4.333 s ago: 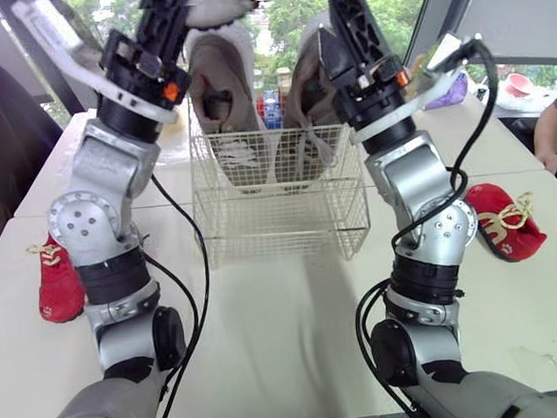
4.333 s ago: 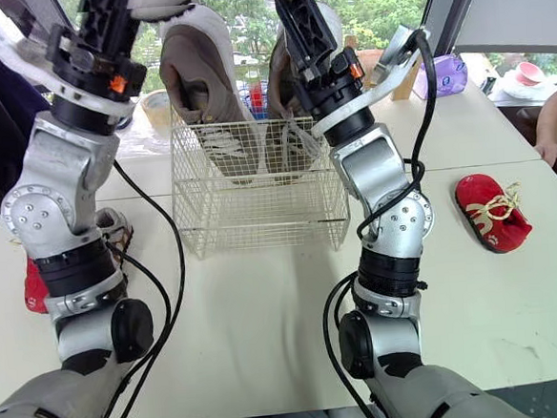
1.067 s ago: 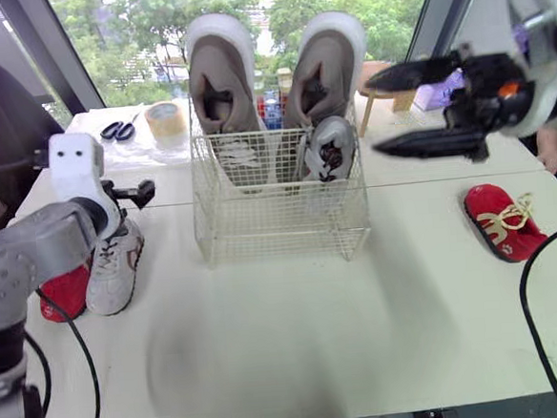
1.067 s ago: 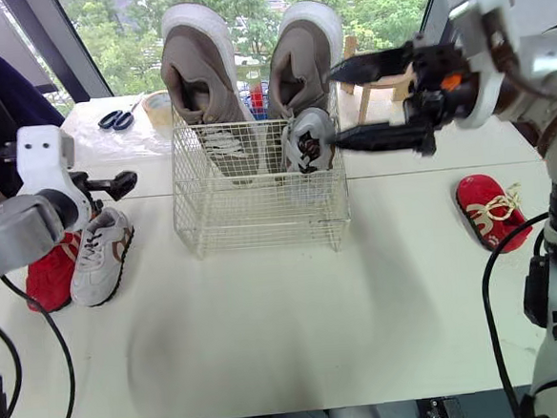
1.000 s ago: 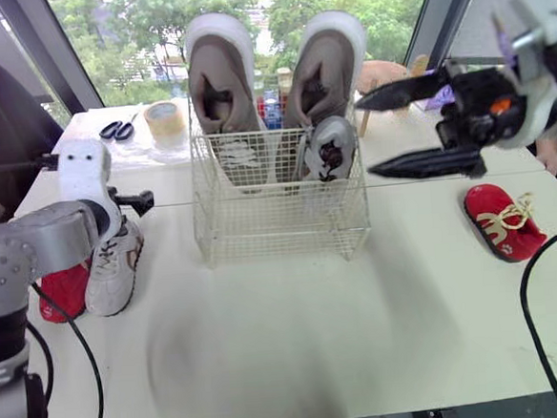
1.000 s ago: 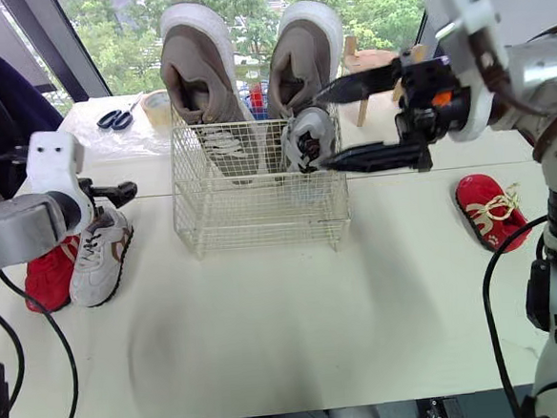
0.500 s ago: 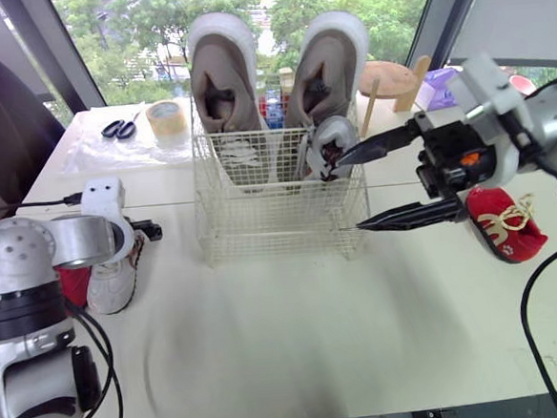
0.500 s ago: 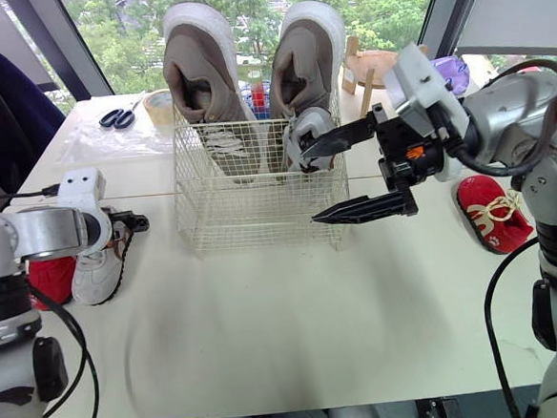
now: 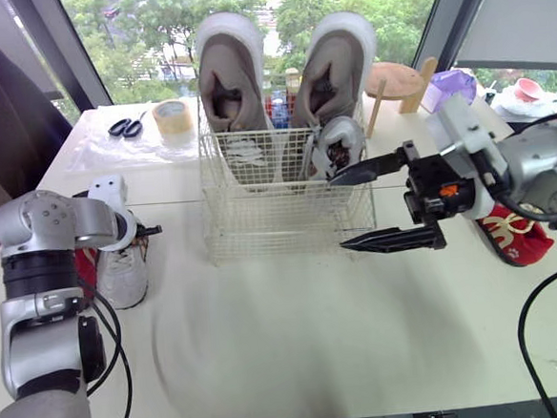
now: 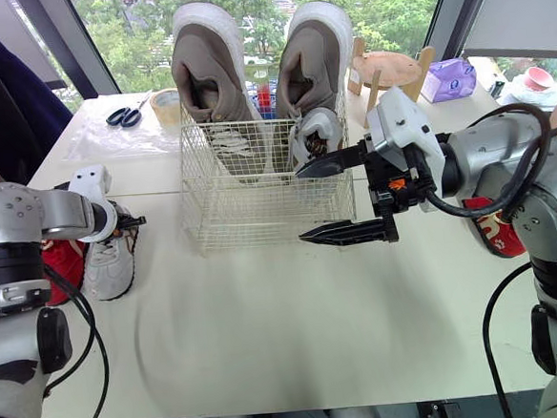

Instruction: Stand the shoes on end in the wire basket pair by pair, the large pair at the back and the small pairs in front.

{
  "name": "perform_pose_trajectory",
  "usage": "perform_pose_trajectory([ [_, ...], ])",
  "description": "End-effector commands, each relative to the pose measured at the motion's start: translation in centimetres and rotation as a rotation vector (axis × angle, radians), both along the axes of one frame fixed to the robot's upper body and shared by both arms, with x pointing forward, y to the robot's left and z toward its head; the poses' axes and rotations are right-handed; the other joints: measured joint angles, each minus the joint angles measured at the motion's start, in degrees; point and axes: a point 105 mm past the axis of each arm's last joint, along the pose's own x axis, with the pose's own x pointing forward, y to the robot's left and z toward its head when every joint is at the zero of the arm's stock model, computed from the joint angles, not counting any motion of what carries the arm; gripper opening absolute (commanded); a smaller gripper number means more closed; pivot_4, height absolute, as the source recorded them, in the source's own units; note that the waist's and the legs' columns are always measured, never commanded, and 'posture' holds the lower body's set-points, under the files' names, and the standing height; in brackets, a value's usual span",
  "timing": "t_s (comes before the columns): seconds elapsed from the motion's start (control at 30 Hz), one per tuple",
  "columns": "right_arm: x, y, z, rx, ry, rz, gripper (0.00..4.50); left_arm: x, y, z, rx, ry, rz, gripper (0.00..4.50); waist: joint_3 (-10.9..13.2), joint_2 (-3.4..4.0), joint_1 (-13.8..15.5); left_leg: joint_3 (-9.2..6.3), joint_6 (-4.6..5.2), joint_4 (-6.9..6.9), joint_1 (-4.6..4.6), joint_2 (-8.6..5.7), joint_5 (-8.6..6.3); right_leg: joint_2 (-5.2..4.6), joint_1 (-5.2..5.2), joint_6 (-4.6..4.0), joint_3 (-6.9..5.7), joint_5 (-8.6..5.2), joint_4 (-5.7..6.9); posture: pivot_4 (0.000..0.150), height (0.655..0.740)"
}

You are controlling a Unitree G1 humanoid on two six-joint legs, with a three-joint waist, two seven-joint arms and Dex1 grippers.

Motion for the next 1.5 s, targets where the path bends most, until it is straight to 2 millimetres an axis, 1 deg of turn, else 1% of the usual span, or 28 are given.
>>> perform_pose_trajectory([
  [0.03,-0.2,-0.2,0.9,0.016,-0.037,-0.01,4.5,0.1,0.7,1.6,0.006,-0.073,0.036,0.05,0.0,0.0,0.0,-0.01,0.02,0.0,0.0,0.0,-0.01,0.0,0.0,0.0,0.0,0.0,0.01,0.15,0.74],
  [0.07,0.0,-0.2,0.8,0.015,-0.036,-0.014,4.5,0.1,0.5,2.6,-0.003,-0.126,0.045,0.05,0.0,-0.01,0.0,-0.02,0.08,0.0,0.0,0.02,-0.04,0.0,-0.01,0.0,0.0,0.0,0.02,0.15,0.74],
  [0.13,0.1,-0.3,0.8,0.014,-0.034,-0.018,4.5,0.1,0.3,3.5,-0.01,-0.178,0.061,0.05,0.03,-0.05,0.03,-0.05,0.14,0.0,-0.03,0.03,-0.08,-0.01,-0.02,0.0,-0.01,0.0,0.02,0.15,0.74],
  [0.2,0.4,-0.4,0.8,0.012,-0.028,-0.021,4.5,-0.6,-0.4,5.6,0.036,-0.276,0.054,0.05,0.04,-0.1,0.09,-0.06,0.12,0.02,-0.1,0.03,-0.07,-0.02,-0.08,0.0,-0.01,0.01,0.01,0.15,0.74],
  [0.23,0.7,-0.5,0.8,0.013,-0.025,-0.023,4.5,-1.2,-0.8,7.0,0.073,-0.355,0.06,0.05,0.05,-0.12,0.07,-0.05,0.1,0.02,-0.12,0.03,-0.06,-0.03,-0.09,0.01,-0.01,0.01,0.0,0.15,0.74],
  [0.3,1.3,-0.8,0.8,0.015,-0.005,-0.037,4.5,-2.5,-1.8,9.9,0.124,-0.529,0.07,0.05,0.07,-0.16,0.07,-0.04,-0.01,0.03,-0.16,0.03,0.0,-0.06,-0.11,0.03,0.01,0.02,-0.04,0.15,0.74],
  [0.33,1.6,-0.9,0.7,0.008,0.001,-0.042,4.5,-3.2,-2.4,11.1,0.12,-0.614,0.079,0.05,0.06,-0.16,0.08,-0.03,-0.02,0.03,-0.17,0.02,0.0,-0.07,-0.11,0.03,0.02,0.02,-0.06,0.15,0.74],
  [0.37,1.8,-1.0,0.7,0.004,0.006,-0.043,4.5,-3.8,-2.8,11.9,0.112,-0.676,0.091,0.05,0.06,-0.16,0.07,-0.03,-0.03,0.02,-0.17,0.02,-0.01,-0.08,-0.11,0.03,0.02,0.02,-0.07,0.15,0.74],
  [0.4,2.1,-1.0,0.7,0.004,0.008,-0.042,4.5,-4.5,-3.6,13.1,0.109,-0.751,0.082,0.05,0.06,-0.17,0.09,-0.02,-0.03,0.01,-0.17,0.02,-0.01,-0.08,-0.11,0.03,0.03,0.02,-0.07,0.15,0.74],
  [0.47,2.7,-0.9,0.9,0.01,0.007,-0.036,4.5,-6.3,-5.7,16.6,0.172,-0.972,-0.006,0.05,0.07,-0.18,0.05,-0.02,-0.02,0.01,-0.16,0.02,-0.01,-0.07,-0.11,0.03,0.02,0.02,-0.06,0.15,0.74],
  [0.5,3.0,-0.9,1.0,0.012,0.007,-0.033,4.5,-7.2,-6.9,17.7,0.19,-1.065,-0.054,0.05,0.07,-0.18,0.02,-0.03,-0.02,0.01,-0.16,0.03,-0.01,-0.04,-0.11,0.03,0.02,0.03,-0.06,0.15,0.74],
  [0.53,3.3,-0.8,1.0,0.013,0.007,-0.031,4.5,-8.0,-7.6,18.3,0.21,-1.128,-0.083,0.05,0.07,-0.17,-0.08,-0.03,-0.02,0.0,-0.15,0.03,-0.01,-0.02,-0.11,0.02,0.02,0.03,-0.05,0.15,0.74],
  [0.57,3.6,-0.7,1.0,0.012,0.007,-0.028,4.5,-8.7,-7.8,18.9,0.214,-1.196,-0.076,0.05,0.05,-0.15,-0.09,0.01,-0.03,-0.01,-0.12,0.03,-0.01,-0.02,-0.11,0.02,0.05,0.03,-0.05,0.15,0.74],
  [0.63,4.0,-0.7,0.9,0.01,0.009,-0.027,4.5,-9.4,-8.0,19.4,0.193,-1.269,-0.041,0.05,0.05,-0.15,0.01,0.04,-0.03,-0.03,-0.1,0.04,-0.01,-0.02,-0.1,0.02,0.06,0.03,-0.05,0.15,0.74],
  [0.7,4.3,-0.8,0.8,0.005,0.016,-0.03,4.5,-9.6,-8.7,19.5,0.116,-1.32,-0.051,0.05,0.05,-0.15,0.11,0.04,0.05,-0.02,-0.1,0.04,-0.05,0.0,-0.08,0.01,0.06,0.03,-0.05,0.15,0.74],
  [0.8,4.7,-0.8,1.0,0.011,0.021,-0.038,4.5,-9.2,-10.2,19.0,-0.043,-1.355,-0.119,0.05,0.06,-0.16,0.23,0.02,0.17,0.06,-0.12,0.03,-0.11,0.01,-0.04,0.0,0.03,0.04,-0.05,0.15,0.74],
  [0.9,5.0,-0.7,1.1,0.019,0.023,-0.042,4.5,-8.3,-12.1,18.3,-0.109,-1.366,-0.232,0.05,0.06,-0.17,0.13,0.05,0.23,0.09,-0.12,0.02,-0.14,0.01,-0.02,0.0,0.04,0.04,-0.08,0.15,0.74],
  [0.97,5.0,-0.7,1.1,0.014,0.024,-0.044,4.5,-7.9,-13.2,18.3,-0.105,-1.385,-0.311,0.05,0.06,-0.17,0.15,0.04,0.24,0.08,-0.1,0.04,-0.14,0.03,-0.02,0.0,0.03,0.04,-0.06,0.15,0.74],
  [1.07,5.0,-0.7,1.2,0.013,0.02,-0.05,4.5,-7.3,-14.2,18.5,-0.116,-1.423,-0.375,0.05,0.06,-0.17,0.14,0.05,0.24,0.09,-0.1,0.04,-0.14,0.08,-0.02,0.0,0.03,0.04,-0.06,0.15,0.74],
  [1.17,4.9,-1.0,1.3,0.017,0.019,-0.067,4.5,-6.9,-16.2,18.8,-0.144,-1.469,-0.47,0.05,0.06,-0.16,0.22,0.05,0.26,0.09,-0.1,0.04,-0.14,0.09,-0.01,0.0,0.02,0.04,-0.06,0.15,0.74],
  [1.27,5.0,-1.3,1.3,0.015,0.019,-0.087,4.5,-6.9,-18.2,18.7,-0.105,-1.516,-0.564,0.05,0.06,-0.17,0.28,0.06,0.29,0.11,-0.1,0.02,-0.15,0.1,0.01,0.0,0.01,0.04,-0.07,0.15,0.74],
  [1.37,4.8,-1.6,1.4,0.017,0.017,-0.102,4.5,-7.1,-18.9,18.9,-0.077,-1.575,-0.571,0.05,0.06,-0.17,0.32,0.06,0.32,0.12,-0.11,0.0,-0.16,0.1,0.02,0.0,0.0,0.04,-0.08,0.15,0.74],
  [1.5,4.6,-2.1,1.3,0.018,0.022,-0.131,4.5,-7.0,-19.5,18.8,-0.078,-1.604,-0.556,0.05,0.06,-0.17,0.34,0.05,0.34,0.12,-0.11,0.0,-0.18,0.09,0.02,0.0,0.0,0.04,-0.08,0.15,0.74],
])
